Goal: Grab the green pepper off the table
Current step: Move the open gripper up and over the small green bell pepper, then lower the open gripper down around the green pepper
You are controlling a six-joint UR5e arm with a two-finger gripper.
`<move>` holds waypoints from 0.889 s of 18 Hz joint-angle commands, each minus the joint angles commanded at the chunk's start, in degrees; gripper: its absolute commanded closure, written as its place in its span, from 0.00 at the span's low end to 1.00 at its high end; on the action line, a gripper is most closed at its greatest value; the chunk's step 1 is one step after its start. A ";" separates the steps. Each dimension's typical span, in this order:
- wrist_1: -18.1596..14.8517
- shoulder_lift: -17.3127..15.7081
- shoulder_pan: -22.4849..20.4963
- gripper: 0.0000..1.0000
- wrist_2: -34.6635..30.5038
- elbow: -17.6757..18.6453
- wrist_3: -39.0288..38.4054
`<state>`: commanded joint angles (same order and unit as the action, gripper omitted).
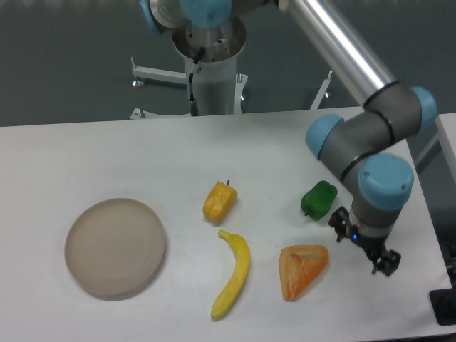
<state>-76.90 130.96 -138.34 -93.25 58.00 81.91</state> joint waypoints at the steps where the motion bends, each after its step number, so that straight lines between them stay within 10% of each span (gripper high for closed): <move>1: -0.44 -0.62 -0.70 0.00 0.00 0.79 0.00; 16: -0.89 -8.00 -6.07 0.00 6.42 14.25 -1.84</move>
<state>-77.79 122.96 -144.41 -86.84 72.24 80.07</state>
